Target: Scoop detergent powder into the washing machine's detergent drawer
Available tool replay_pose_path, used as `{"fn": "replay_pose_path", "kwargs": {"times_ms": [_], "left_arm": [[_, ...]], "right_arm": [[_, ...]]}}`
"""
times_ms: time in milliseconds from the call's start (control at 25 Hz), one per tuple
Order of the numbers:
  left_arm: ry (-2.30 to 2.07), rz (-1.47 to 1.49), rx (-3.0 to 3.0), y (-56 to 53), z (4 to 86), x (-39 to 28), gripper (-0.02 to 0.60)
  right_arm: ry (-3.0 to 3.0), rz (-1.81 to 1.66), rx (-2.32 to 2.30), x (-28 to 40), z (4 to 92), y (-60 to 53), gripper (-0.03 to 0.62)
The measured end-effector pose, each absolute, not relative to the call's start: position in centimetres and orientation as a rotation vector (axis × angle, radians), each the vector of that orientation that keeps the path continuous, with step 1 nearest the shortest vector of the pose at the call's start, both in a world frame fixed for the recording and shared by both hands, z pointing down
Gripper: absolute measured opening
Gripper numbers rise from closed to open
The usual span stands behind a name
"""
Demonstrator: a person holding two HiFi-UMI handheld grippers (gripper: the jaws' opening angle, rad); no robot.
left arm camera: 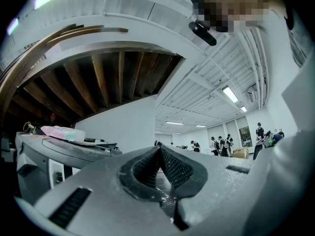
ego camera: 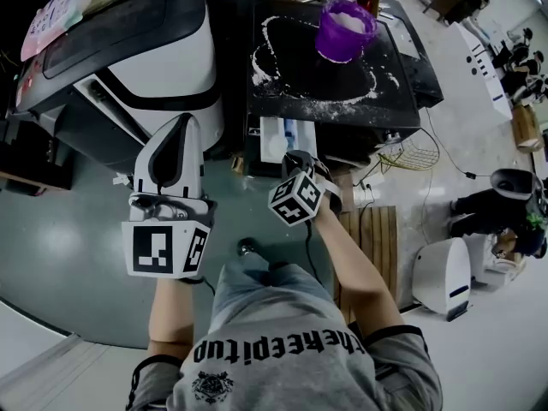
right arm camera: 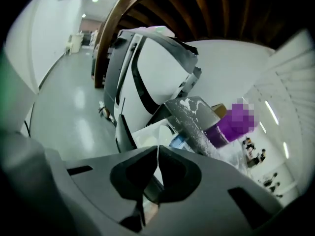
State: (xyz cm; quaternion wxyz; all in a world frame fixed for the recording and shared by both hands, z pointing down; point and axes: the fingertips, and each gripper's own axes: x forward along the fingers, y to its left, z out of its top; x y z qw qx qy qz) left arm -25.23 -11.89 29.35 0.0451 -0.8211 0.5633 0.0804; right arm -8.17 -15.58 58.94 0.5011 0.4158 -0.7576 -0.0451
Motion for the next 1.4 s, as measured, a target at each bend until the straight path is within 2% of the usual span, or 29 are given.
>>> {"fn": "replay_pose_path", "kwargs": {"times_ms": [280, 520, 880, 1400], "left_arm": [[1.675, 0.261, -2.519, -10.9, 28.0, -22.2, 0.003], [1.635, 0.270, -2.529, -10.1, 26.8, -19.4, 0.003], [1.561, 0.292, -2.542, -8.6, 24.8, -15.6, 0.003], [1.477, 0.333, -2.556, -5.9, 22.5, -11.3, 0.003]], "right_arm": [[-2.071, 0.363, 1.207, -6.6, 55.8, -14.7, 0.008], [-2.203, 0.536, 1.331, -4.5, 51.8, -13.8, 0.008], [-2.317, 0.544, 1.534, -0.3, 45.2, -12.1, 0.008], [-2.380, 0.282, 1.752, 5.6, 35.8, -8.2, 0.008]]}}
